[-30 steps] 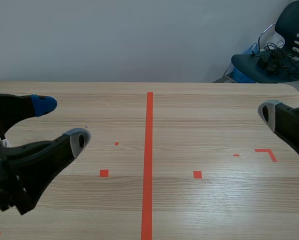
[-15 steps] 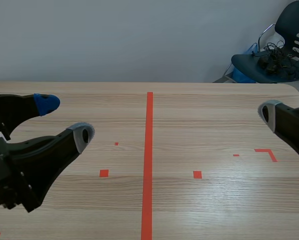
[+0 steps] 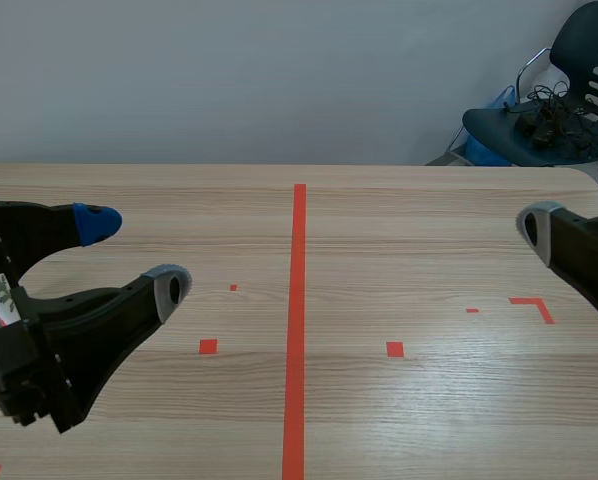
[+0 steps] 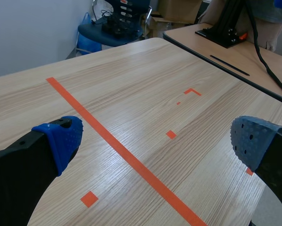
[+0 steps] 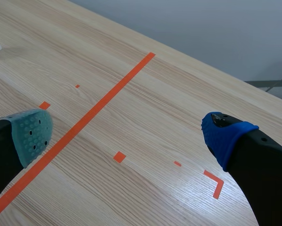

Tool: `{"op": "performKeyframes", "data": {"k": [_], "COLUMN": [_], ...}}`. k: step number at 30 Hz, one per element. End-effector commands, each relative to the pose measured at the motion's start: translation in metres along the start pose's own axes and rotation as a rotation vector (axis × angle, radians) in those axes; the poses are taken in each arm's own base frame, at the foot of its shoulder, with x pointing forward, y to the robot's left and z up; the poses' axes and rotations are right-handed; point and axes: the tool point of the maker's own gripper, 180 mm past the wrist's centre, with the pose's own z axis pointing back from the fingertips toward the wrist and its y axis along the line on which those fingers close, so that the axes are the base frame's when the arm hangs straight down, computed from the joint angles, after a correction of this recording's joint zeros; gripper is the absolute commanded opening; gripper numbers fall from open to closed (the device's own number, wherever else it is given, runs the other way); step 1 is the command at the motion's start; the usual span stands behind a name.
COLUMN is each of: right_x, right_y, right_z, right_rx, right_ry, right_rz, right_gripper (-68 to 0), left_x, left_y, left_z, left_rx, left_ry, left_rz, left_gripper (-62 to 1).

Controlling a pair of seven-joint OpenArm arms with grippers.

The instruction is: Do the leaf sorting experiment

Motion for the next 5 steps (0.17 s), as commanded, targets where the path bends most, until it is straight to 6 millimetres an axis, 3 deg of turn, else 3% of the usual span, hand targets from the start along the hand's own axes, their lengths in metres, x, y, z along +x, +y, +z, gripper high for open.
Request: {"op": "performKeyframes", "data": {"k": [1, 5], "right_x": [0.0097, 0.0097], "right_y": [0.0031, 0.0031], "right_z": [-0.0004, -0.0004], "right_rx": [0.008, 0.008], "right_ry": [-0.031, -0.031], "right_rz": [0.005, 0.006], "right_gripper": [0.4, 0.4], "left_x": [0.0104, 0.0104], "left_y": [-0.0042, -0.0092], "left_z": [-0.0014, -0.0012], "left_rx": [-0.025, -0.052], "left_ry": [-0.034, -0.034], "left_rz": [-0.001, 0.005], "left_gripper": [1.4, 1.4]}}
